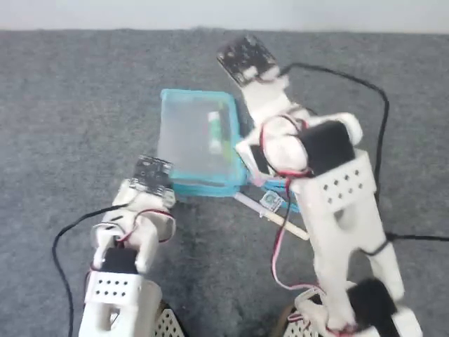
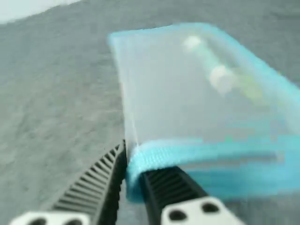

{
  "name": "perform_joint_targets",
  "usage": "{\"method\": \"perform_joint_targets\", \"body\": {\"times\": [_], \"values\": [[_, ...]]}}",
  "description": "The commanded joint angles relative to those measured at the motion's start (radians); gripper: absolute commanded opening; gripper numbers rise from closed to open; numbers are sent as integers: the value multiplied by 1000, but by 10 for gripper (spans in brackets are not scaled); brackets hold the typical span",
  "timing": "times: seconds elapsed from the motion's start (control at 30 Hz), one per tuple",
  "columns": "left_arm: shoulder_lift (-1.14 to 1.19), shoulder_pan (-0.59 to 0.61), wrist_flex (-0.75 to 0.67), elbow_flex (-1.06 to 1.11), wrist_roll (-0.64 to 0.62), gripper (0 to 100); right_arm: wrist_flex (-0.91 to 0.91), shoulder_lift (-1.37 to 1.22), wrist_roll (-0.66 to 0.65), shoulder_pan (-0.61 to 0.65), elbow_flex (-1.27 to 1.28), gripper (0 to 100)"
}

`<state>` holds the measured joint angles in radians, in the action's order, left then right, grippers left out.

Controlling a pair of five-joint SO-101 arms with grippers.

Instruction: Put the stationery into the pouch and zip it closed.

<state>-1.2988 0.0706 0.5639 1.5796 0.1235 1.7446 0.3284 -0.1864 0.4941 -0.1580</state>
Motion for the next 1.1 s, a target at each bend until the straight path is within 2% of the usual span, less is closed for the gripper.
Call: {"method": "perform_joint_targets", "body": {"times": [0.0, 0.13, 0.3, 0.43, 0.63, 0.87, 1.07], "values": [[5, 164, -17, -91, -141, 12, -88, 125, -77, -48, 292, 179], [5, 107, -15, -77, -86, 12, -249, 202, -192, -64, 609, 180], [5, 126, -17, -77, -94, 12, -375, 263, -302, -64, 853, 178], [5, 124, -17, -74, -94, 12, -383, 269, -420, -64, 934, 180], [5, 124, -18, -74, -94, 12, -395, 269, -511, -68, 1030, 178], [5, 124, -17, -73, -94, 12, -630, 269, -531, -251, 1135, 177], [6, 123, -15, -73, -94, 12, -671, 269, -557, -263, 1185, 177]]}}
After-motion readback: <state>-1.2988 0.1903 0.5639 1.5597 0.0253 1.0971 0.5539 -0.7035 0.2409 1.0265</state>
